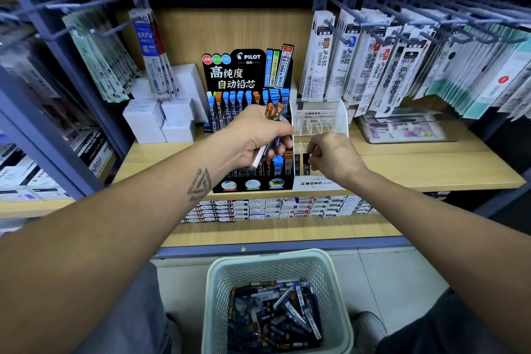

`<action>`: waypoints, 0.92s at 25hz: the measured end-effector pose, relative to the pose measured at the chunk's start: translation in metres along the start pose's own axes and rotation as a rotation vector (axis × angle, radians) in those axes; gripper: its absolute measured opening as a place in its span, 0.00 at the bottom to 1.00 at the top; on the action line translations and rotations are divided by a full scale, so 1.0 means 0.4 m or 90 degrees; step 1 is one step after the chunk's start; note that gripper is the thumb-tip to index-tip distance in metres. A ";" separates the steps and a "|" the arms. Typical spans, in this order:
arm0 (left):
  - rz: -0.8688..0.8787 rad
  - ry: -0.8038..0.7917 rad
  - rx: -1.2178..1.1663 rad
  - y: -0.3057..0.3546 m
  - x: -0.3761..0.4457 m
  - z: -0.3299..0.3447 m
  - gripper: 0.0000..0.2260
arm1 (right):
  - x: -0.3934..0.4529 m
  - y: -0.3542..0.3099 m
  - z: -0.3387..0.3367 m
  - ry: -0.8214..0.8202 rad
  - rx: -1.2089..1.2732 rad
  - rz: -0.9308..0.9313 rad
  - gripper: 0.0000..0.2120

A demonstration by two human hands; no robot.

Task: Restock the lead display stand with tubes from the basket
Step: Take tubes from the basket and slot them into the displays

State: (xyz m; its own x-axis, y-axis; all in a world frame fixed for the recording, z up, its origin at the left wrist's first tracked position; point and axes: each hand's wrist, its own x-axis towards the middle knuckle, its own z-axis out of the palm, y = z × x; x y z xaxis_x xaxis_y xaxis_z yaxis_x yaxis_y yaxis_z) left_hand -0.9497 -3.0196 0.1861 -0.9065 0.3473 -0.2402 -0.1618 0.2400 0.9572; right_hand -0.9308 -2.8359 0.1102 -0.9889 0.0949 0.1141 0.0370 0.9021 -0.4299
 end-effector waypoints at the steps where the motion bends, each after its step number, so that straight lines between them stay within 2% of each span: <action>1: -0.001 -0.001 0.000 -0.001 0.000 0.001 0.03 | -0.002 -0.001 0.002 -0.001 -0.005 0.002 0.08; 6: -0.006 0.001 -0.009 -0.006 0.006 -0.004 0.04 | -0.009 -0.010 -0.020 0.007 -0.050 0.004 0.11; 12: -0.033 0.033 -0.068 -0.017 0.022 -0.015 0.04 | -0.010 -0.079 -0.043 0.097 -0.036 -0.028 0.11; 15: -0.037 0.036 -0.069 -0.022 0.026 -0.017 0.08 | -0.012 -0.061 -0.033 0.072 -0.164 -0.025 0.11; 19: -0.040 0.037 -0.061 -0.025 0.026 -0.025 0.08 | -0.013 -0.046 -0.018 0.024 -0.190 -0.019 0.08; 23: -0.046 0.033 -0.055 -0.027 0.028 -0.022 0.07 | -0.006 -0.041 -0.006 0.046 -0.224 -0.009 0.09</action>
State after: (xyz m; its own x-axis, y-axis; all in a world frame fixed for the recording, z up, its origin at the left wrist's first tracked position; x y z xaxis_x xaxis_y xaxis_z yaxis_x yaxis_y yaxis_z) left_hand -0.9617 -3.0265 0.1743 -0.9097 0.2844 -0.3027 -0.2586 0.1824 0.9486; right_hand -0.9288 -2.8498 0.1190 -0.9776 0.0993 0.1858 0.0829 0.9921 -0.0941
